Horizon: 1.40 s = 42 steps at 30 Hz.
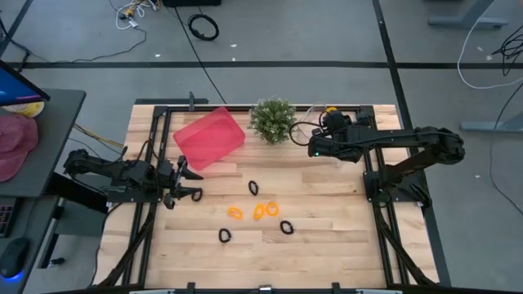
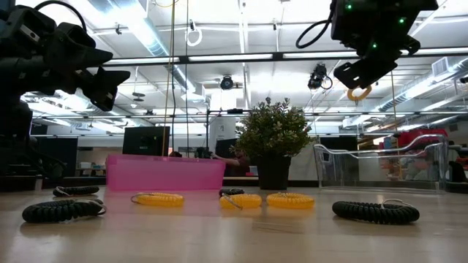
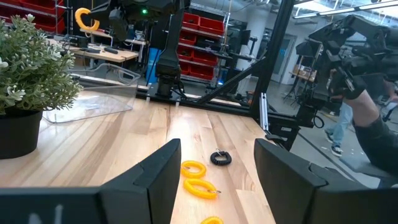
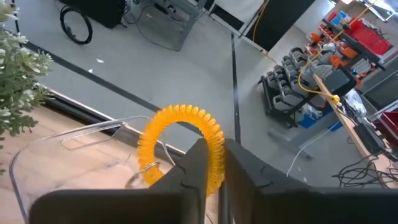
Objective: Sort spring keychains
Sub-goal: Put the yellow spring keychain into the transparent bin
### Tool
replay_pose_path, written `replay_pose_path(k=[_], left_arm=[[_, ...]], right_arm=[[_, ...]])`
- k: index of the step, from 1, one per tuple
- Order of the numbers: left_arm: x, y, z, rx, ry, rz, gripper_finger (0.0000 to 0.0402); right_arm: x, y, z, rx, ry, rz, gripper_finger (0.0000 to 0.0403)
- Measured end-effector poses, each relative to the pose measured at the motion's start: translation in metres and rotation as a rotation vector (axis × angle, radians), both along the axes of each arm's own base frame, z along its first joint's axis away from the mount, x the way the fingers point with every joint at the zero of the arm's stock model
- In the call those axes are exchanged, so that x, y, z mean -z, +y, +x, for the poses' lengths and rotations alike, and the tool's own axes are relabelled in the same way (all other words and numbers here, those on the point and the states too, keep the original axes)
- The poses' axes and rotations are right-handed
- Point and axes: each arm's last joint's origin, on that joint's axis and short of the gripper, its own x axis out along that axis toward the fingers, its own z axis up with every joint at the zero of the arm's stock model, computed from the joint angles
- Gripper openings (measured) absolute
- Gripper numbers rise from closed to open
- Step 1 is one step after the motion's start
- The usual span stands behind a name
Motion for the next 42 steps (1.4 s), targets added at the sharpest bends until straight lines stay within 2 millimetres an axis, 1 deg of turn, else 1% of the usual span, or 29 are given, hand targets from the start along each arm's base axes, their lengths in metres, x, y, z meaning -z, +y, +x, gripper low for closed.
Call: replay_pose_path(k=[9,15,21,29,35,37,42], left_arm=[[0.000,0.000,0.000,0.000,0.000,0.000,0.0209],[0.000,0.000,0.000,0.000,0.000,0.000,0.0209],[0.000,0.000,0.000,0.000,0.000,0.000,0.0209],[0.000,0.000,0.000,0.000,0.000,0.000,0.0209],[0.000,0.000,0.000,0.000,0.000,0.000,0.0209],[0.000,0.000,0.000,0.000,0.000,0.000,0.0209],[0.000,0.000,0.000,0.000,0.001,0.000,0.0209]], right_arm=[[0.000,0.000,0.000,-0.002,0.002,0.010,0.0110],[0.000,0.000,0.000,-0.005,0.009,0.011,0.0136],[0.000,0.000,0.000,-0.011,0.022,0.018,0.0148],[0.000,0.000,0.004,-0.037,0.020,0.044,0.0147],[0.001,0.001,0.019,-0.189,0.043,0.191,0.0146],[0.001,0.002,0.025,-0.270,0.035,0.249,0.0146],[-0.002,0.005,0.042,-0.515,-0.048,0.402,0.0146]])
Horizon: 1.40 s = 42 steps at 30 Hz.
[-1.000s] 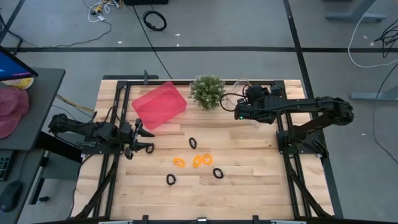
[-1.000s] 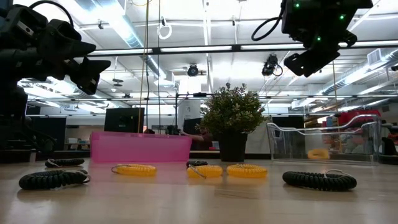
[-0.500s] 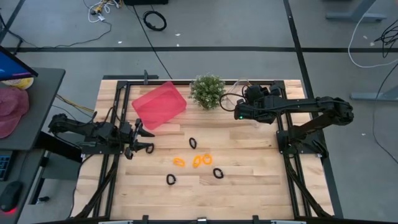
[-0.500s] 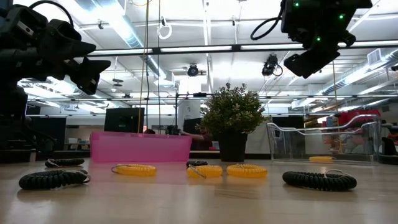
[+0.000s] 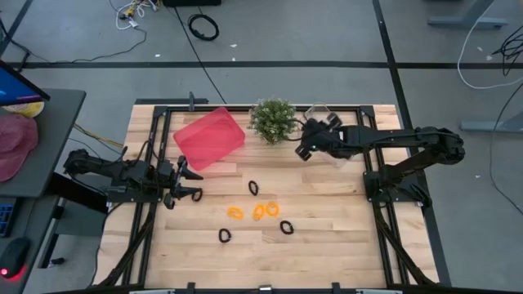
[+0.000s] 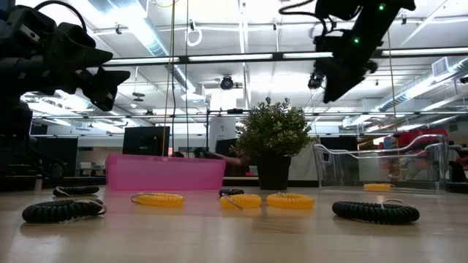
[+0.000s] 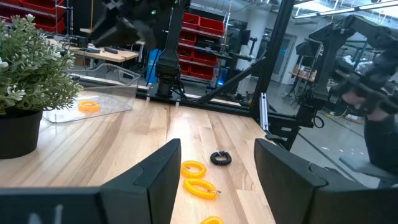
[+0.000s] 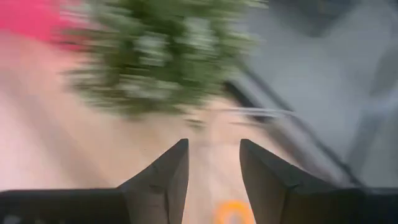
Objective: Sort spring keychains
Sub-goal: Put the yellow spring keychain into the transparent bin
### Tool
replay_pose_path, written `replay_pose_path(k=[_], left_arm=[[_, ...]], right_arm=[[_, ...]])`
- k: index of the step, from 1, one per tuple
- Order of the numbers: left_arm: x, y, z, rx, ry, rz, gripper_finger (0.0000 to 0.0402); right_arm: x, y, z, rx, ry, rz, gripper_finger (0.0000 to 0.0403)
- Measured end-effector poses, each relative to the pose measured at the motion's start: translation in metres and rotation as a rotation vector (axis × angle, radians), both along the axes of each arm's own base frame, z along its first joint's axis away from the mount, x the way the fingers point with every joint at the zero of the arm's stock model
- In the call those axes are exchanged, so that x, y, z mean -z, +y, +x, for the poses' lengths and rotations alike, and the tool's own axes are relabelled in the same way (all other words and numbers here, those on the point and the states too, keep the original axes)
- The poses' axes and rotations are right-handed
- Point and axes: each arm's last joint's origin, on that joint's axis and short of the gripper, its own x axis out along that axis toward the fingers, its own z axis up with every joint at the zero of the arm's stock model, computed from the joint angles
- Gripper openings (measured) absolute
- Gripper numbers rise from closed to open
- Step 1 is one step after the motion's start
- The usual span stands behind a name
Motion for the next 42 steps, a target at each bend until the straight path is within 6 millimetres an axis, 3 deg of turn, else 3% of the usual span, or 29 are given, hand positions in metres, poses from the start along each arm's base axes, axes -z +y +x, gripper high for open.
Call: replay_pose_path(k=[6,12,23,33,42], left_arm=[[0.000,0.000,0.000,0.000,-0.001,0.000,0.0209],[0.000,0.000,0.000,0.000,0.000,0.000,0.0209],[0.000,0.000,0.000,0.000,-0.001,0.000,0.0209],[0.000,0.000,0.000,0.000,-0.001,0.000,0.0209],[0.000,0.000,0.000,0.000,0.000,0.000,0.0209]], right_arm=[[-0.004,0.010,0.013,-0.243,-0.117,0.201,0.0146],[-0.005,0.032,0.018,-0.445,-0.127,0.278,0.0146],[-0.009,0.081,0.021,-0.788,-0.093,0.200,0.0146],[-0.015,0.103,0.023,-0.894,-0.164,0.159,0.0146],[0.009,0.118,0.040,-0.930,-0.103,0.174,0.0146]])
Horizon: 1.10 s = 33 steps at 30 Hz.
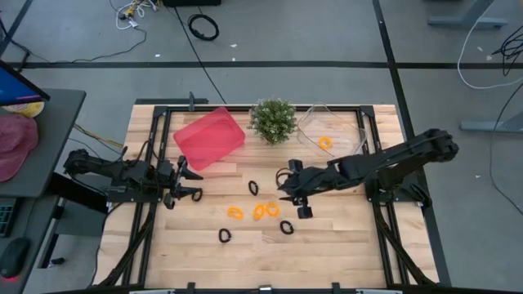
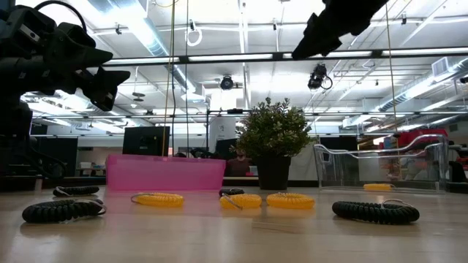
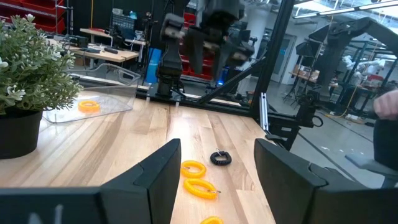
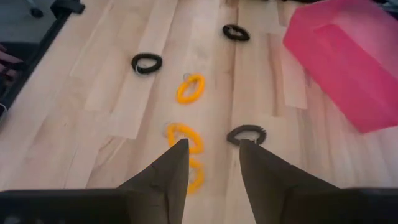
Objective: Sort spring keychains
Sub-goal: Put the yellow spring keychain into the transparent bin
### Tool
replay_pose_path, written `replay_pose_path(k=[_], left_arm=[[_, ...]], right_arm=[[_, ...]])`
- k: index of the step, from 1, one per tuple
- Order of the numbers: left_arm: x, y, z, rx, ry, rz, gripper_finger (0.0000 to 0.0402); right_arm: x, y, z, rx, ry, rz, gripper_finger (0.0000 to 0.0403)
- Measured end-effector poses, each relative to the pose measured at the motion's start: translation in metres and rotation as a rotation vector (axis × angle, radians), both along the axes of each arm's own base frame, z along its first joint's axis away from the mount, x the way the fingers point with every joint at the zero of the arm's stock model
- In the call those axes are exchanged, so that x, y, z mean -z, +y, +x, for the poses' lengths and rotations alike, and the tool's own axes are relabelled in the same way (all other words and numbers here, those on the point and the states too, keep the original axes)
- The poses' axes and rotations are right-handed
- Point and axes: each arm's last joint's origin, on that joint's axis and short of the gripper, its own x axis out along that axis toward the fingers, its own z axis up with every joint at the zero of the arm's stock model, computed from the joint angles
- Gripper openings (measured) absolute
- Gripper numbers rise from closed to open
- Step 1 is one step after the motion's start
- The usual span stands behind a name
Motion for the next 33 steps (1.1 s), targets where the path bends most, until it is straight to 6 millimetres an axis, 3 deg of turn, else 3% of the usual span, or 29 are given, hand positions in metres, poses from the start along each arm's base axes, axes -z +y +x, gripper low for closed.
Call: replay_pose_path(k=[22,33], left_arm=[[0.000,0.000,0.000,0.000,0.000,0.000,0.0209],[0.000,0.000,0.000,0.000,0.000,0.000,0.0209]], right_arm=[[0.087,0.014,0.045,-0.062,0.189,0.027,0.0146],[0.132,0.020,0.054,-0.093,0.328,0.124,0.0146]])
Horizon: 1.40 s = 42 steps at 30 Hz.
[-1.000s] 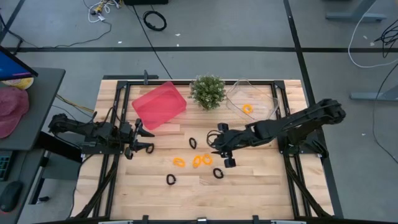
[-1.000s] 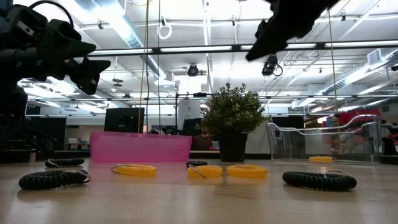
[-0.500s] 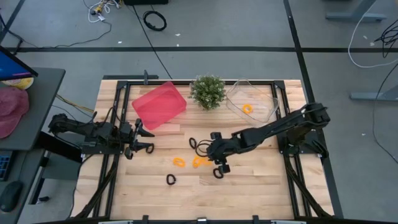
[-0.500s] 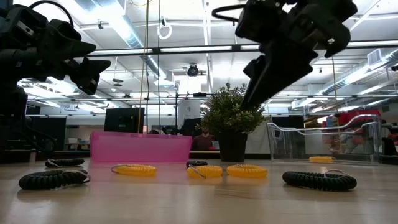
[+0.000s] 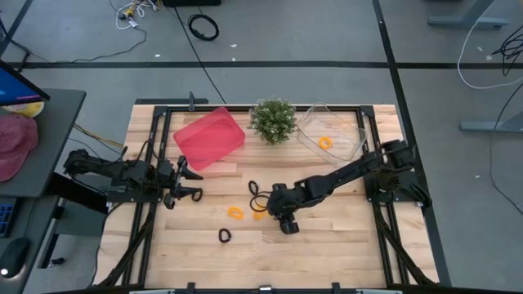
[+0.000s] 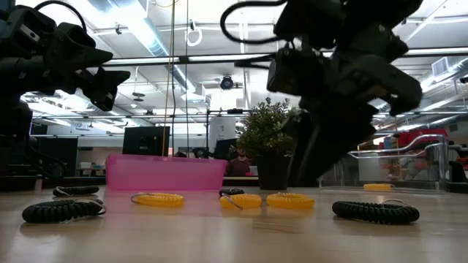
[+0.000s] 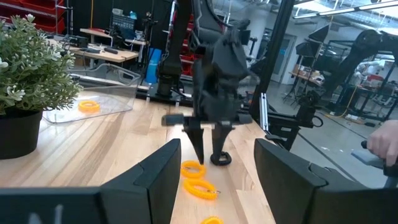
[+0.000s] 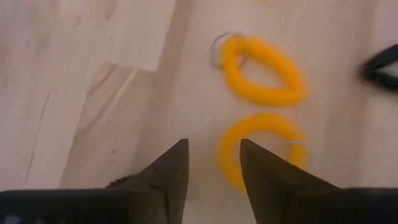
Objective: Sort spring keychains
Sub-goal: Put the yellow spring keychain into the transparent bin
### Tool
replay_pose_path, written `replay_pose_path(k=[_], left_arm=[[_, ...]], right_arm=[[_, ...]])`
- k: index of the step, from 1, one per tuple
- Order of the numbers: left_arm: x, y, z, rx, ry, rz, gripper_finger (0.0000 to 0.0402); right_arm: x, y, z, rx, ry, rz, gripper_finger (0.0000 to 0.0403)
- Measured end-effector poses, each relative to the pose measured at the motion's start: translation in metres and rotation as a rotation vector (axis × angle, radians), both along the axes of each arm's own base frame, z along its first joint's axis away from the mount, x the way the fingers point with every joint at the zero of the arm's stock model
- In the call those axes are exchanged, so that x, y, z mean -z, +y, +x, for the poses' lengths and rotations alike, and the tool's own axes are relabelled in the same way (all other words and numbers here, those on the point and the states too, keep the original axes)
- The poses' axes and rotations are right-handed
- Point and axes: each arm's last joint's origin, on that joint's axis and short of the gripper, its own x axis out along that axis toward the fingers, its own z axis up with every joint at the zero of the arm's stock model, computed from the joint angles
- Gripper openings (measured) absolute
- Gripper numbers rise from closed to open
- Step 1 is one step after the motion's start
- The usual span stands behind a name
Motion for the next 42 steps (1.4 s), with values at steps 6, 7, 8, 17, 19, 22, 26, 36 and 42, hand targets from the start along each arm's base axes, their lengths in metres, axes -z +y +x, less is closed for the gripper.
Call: replay_pose_path(k=[6,7,8,17,19,22,26,36,42], left_arm=[[0.000,0.000,0.000,0.000,0.000,0.000,0.0209],[0.000,0.000,0.000,0.000,0.001,0.000,0.0209],[0.000,0.000,0.000,0.000,0.000,0.000,0.0209],[0.000,0.000,0.000,0.000,0.000,0.000,0.0209],[0.000,0.000,0.000,0.000,0.000,0.000,0.0209],[0.000,0.000,0.000,0.000,0.000,0.000,0.0209],[0.000,0.000,0.000,0.000,0.000,0.000,0.0209],[0.000,0.000,0.000,0.000,0.000,0.000,0.0209],[0.000,0.000,0.000,0.000,0.000,0.000,0.0209]], right_arm=[[0.022,0.001,0.004,-0.003,0.050,-0.007,0.0146],[0.024,0.001,0.004,-0.002,0.055,-0.010,0.0146],[0.025,0.001,0.004,-0.002,0.057,-0.011,0.0146],[0.027,0.001,0.004,0.018,0.065,-0.001,0.0146],[0.027,0.001,0.004,0.019,0.066,-0.001,0.0146],[0.027,0.001,0.004,0.020,0.067,0.000,0.0146],[0.027,0.001,0.004,0.020,0.068,-0.001,0.0139],[0.029,-0.001,0.001,0.013,0.094,-0.023,0.0035],[0.029,-0.001,0.001,0.004,0.099,-0.025,0.0021]])
